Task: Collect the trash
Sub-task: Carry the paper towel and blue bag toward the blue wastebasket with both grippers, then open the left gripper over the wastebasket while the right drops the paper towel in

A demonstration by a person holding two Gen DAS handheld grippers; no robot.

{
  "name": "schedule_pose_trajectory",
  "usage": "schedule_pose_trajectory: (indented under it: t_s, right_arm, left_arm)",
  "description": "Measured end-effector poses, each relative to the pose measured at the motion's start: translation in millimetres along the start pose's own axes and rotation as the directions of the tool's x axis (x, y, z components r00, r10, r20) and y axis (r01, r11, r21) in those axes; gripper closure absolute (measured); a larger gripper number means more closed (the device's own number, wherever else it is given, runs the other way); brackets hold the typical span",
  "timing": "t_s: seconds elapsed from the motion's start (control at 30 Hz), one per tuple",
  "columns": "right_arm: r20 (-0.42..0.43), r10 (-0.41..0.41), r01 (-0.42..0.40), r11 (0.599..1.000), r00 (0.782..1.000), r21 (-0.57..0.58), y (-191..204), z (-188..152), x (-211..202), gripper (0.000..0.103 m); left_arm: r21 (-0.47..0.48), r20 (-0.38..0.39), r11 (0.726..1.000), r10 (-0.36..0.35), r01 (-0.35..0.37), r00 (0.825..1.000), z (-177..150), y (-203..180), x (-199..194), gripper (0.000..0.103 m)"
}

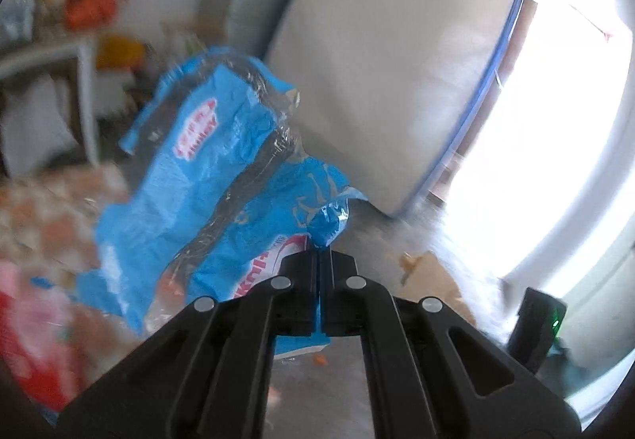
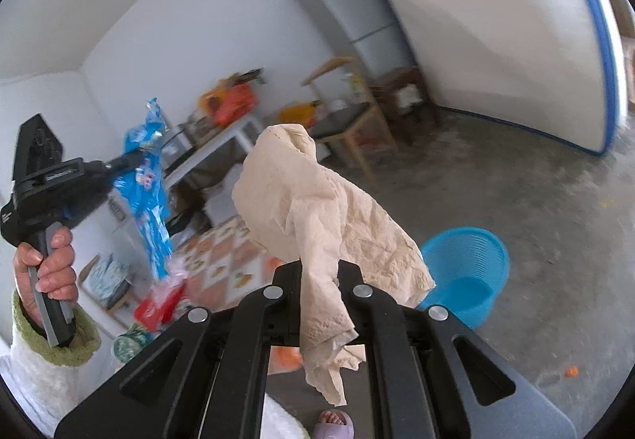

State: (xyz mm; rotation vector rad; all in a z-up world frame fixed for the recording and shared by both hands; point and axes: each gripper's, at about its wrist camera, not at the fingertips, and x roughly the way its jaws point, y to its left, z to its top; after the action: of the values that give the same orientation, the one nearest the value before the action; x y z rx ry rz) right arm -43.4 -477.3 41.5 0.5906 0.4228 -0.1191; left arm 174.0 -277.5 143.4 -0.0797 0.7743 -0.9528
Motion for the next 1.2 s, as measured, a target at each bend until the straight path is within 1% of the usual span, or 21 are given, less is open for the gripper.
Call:
schedule_pose_trajectory:
  t_s: [0.07,0.13,0.17,0.23,0.33,0.37,0.43,0.53,0.63,0.7,0.77,0.83,0.9,0.93,0.97,1.0,1.03,1.07,1.1,1.13,1.2]
  right_arm:
    - [-0.005,-0.034,0.034,0.999,0.999,0.039,-19,-4,0,0.097]
    - [-0.016,-0.062,0.063,0.996,0.998,0.064,-34,-8,2,0.097]
    - [-0.029,-0.078,0.08,0.993,0.997,0.084,-43,-10,7,0.097]
    - [-0.047,-0.1,0.104,0.988,0.994,0.111,-58,-14,11,0.097]
    - [-0.08,-0.137,0.148,0.976,0.987,0.158,-80,-21,24,0.097]
    - [-0.089,-0.145,0.158,0.973,0.985,0.167,-87,-22,27,0.097]
    - [-0.105,-0.166,0.184,0.965,0.98,0.185,-100,-25,33,0.097]
    - [-0.127,-0.197,0.221,0.951,0.972,0.217,-118,-30,39,0.097]
    - [-0.145,-0.226,0.257,0.935,0.963,0.244,-134,-38,38,0.097]
    - [-0.158,-0.252,0.286,0.924,0.955,0.254,-142,-41,38,0.097]
    - [-0.167,-0.272,0.309,0.913,0.948,0.267,-152,-46,34,0.097]
    - [-0.175,-0.288,0.328,0.903,0.942,0.279,-160,-50,32,0.097]
    - [-0.184,-0.297,0.34,0.895,0.937,0.287,-167,-55,31,0.097]
    - [-0.192,-0.301,0.347,0.891,0.934,0.294,-171,-58,33,0.097]
    - [-0.197,-0.302,0.35,0.888,0.933,0.297,-172,-59,35,0.097]
    - [-0.202,-0.303,0.354,0.887,0.931,0.298,-173,-60,37,0.097]
    - [-0.208,-0.304,0.356,0.886,0.93,0.298,-174,-61,40,0.097]
    - [-0.21,-0.302,0.355,0.886,0.93,0.299,-174,-63,40,0.097]
    - [-0.21,-0.3,0.353,0.886,0.93,0.299,-173,-64,40,0.097]
    - [-0.21,-0.3,0.354,0.887,0.93,0.297,-172,-62,41,0.097]
    - [-0.207,-0.3,0.351,0.89,0.931,0.292,-172,-62,42,0.097]
  left_arm:
    - [-0.063,-0.084,0.996,-0.068,0.062,0.994,-1,3,45,0.103]
    - [-0.135,-0.162,0.984,-0.14,0.119,0.977,-4,8,87,0.103]
    - [-0.182,-0.199,0.975,-0.165,0.129,0.966,-9,12,113,0.103]
    - [-0.233,-0.25,0.962,-0.2,0.141,0.947,-15,18,151,0.103]
    - [-0.311,-0.312,0.943,-0.223,0.123,0.923,-26,34,210,0.103]
    - [-0.323,-0.334,0.94,-0.221,0.109,0.916,-29,38,231,0.103]
    - [-0.329,-0.356,0.94,-0.214,0.092,0.91,-32,46,261,0.103]
    - [-0.35,-0.397,0.934,-0.214,0.068,0.892,-36,59,311,0.103]
    - [-0.367,-0.42,0.928,-0.223,0.059,0.88,-46,60,343,0.103]
    - [-0.36,-0.444,0.932,-0.216,0.047,0.87,-45,66,369,0.103]
    - [-0.365,-0.461,0.93,-0.213,0.035,0.862,-46,60,394,0.103]
    - [-0.371,-0.477,0.928,-0.212,0.022,0.853,-50,65,414,0.103]
    - [-0.374,-0.48,0.927,-0.205,0.012,0.853,-58,62,425,0.103]
    - [-0.381,-0.495,0.925,-0.205,0.001,0.844,-61,67,434,0.103]
    - [-0.393,-0.5,0.919,-0.207,-0.007,0.841,-65,64,439,0.103]
    - [-0.414,-0.497,0.91,-0.208,-0.02,0.842,-68,66,444,0.103]
    - [-0.424,-0.498,0.905,-0.204,-0.031,0.843,-70,68,448,0.1]
    - [-0.431,-0.504,0.902,-0.201,-0.043,0.84,-72,73,452,0.089]
    - [-0.435,-0.51,0.899,-0.196,-0.055,0.837,-75,75,451,0.072]
    - [-0.44,-0.514,0.894,-0.178,-0.08,0.839,-76,81,449,0.067]
    - [-0.433,-0.505,0.897,-0.156,-0.093,0.849,-76,83,444,0.064]
